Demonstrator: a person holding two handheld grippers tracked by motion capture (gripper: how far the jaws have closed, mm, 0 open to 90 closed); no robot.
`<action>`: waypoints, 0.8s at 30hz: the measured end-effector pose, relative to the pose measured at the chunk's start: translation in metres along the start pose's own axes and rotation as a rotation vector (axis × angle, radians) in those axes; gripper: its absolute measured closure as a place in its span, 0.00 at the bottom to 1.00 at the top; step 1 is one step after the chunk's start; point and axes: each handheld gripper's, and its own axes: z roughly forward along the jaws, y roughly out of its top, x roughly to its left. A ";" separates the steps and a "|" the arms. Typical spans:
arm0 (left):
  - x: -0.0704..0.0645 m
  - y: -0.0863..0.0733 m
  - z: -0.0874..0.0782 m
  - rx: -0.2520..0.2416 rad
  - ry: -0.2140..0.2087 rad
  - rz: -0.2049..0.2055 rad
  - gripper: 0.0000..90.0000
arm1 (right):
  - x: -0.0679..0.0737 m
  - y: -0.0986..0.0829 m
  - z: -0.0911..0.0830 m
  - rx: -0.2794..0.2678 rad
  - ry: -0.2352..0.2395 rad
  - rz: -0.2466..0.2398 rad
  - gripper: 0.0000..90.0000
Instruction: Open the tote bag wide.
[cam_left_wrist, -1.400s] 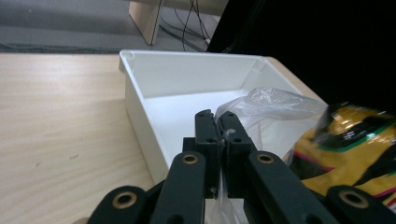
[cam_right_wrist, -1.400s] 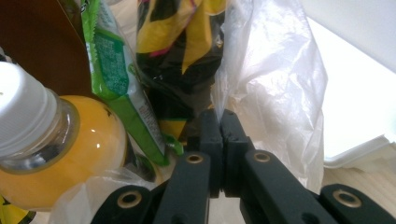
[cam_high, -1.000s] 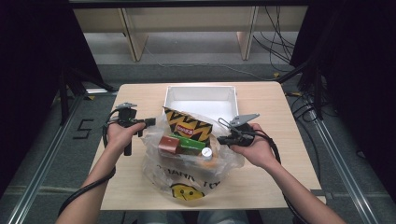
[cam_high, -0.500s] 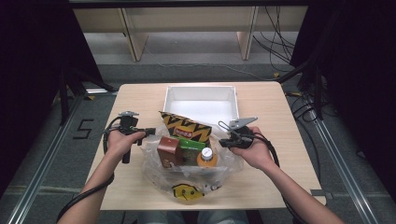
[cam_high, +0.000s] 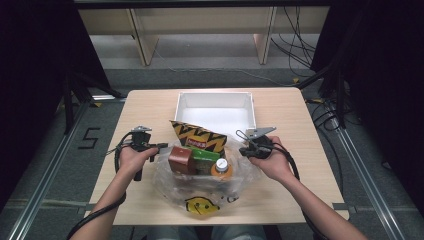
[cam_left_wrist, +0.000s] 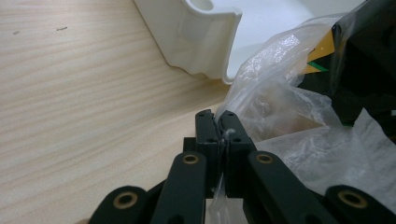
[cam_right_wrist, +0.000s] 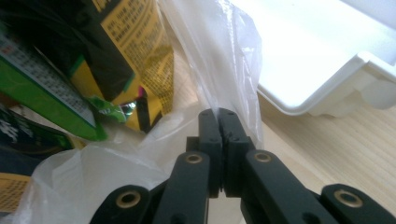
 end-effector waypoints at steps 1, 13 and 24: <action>-0.001 0.000 0.001 -0.007 0.002 -0.005 0.97 | 0.001 -0.001 0.002 -0.013 -0.010 0.012 1.00; -0.004 -0.004 0.014 0.023 0.036 0.033 0.97 | -0.006 -0.009 0.009 0.016 -0.009 0.033 1.00; -0.005 -0.012 0.024 0.067 0.068 0.055 0.96 | -0.011 -0.014 0.013 0.024 -0.022 0.056 1.00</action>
